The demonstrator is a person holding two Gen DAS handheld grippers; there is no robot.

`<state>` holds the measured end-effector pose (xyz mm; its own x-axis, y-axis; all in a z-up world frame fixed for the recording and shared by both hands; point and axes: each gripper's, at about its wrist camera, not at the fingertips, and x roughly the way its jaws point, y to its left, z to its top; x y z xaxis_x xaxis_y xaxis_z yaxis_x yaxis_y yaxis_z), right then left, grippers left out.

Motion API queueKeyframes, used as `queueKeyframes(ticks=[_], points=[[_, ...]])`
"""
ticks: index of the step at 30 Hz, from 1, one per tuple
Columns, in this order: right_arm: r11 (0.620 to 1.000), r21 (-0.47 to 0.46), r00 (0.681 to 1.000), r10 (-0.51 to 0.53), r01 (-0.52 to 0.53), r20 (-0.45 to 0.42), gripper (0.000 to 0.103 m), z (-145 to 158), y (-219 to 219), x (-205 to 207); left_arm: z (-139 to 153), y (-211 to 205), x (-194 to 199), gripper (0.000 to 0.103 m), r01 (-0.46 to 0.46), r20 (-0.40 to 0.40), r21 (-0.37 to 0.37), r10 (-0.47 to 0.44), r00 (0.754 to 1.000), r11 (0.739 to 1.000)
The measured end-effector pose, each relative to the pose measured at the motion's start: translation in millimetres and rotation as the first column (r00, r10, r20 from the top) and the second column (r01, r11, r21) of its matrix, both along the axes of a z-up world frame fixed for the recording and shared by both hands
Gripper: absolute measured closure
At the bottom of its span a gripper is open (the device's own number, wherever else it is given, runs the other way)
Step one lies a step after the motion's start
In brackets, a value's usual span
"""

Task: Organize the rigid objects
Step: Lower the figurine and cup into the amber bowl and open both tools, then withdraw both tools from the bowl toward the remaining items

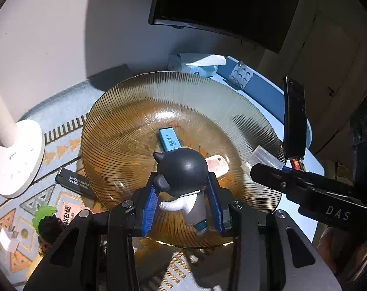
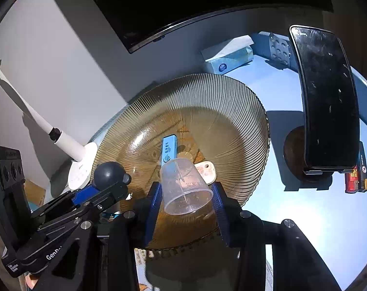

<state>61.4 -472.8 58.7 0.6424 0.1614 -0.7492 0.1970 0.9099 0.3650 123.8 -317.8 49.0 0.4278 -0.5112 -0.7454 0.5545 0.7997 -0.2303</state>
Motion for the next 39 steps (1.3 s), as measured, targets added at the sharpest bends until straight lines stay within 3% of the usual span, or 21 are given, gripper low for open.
queueKeyframes(ticks=[5, 7, 8, 15, 20, 24, 30, 39], points=[[1.0, -0.014, 1.0, -0.004, 0.003, -0.01, 0.062, 2, 1, 2, 1, -1, -1, 0.062, 0.005, -0.011, -0.01, -0.006, 1.0, 1.0], [1.0, -0.006, 1.0, -0.008, 0.008, -0.015, 0.058, 4, 0, 2, 10, 6, -5, 0.039, -0.008, -0.003, -0.035, 0.008, 1.0, 0.999], [1.0, 0.003, 1.0, -0.015, 0.015, -0.014, 0.049, 6, -3, 1, 15, 10, -7, 0.036, -0.014, 0.012, -0.048, 0.015, 1.0, 0.999], [0.995, 0.011, 0.987, -0.1, 0.099, 0.125, 0.044, 59, -19, -42, 86, 71, -46, 0.034, -0.065, 0.169, -0.15, 0.09, 0.981, 0.987], [0.995, 0.01, 0.971, -0.104, 0.104, 0.214, 0.038, 92, -9, -79, 131, 129, -96, 0.028, -0.132, 0.271, -0.218, 0.19, 0.944, 0.967], [0.999, 0.014, 0.968, -0.048, 0.046, 0.245, 0.038, 107, 17, -97, 149, 174, -135, 0.028, -0.197, 0.297, -0.26, 0.273, 0.915, 0.945], [0.998, -0.006, 0.967, 0.059, -0.059, 0.248, 0.038, 110, 68, -115, 151, 221, -175, 0.028, -0.257, 0.289, -0.306, 0.346, 0.893, 0.917], [0.982, -0.033, 0.963, 0.191, -0.188, 0.19, 0.038, 87, 128, -119, 109, 268, -191, 0.028, -0.354, 0.182, -0.304, 0.419, 0.89, 0.884]])
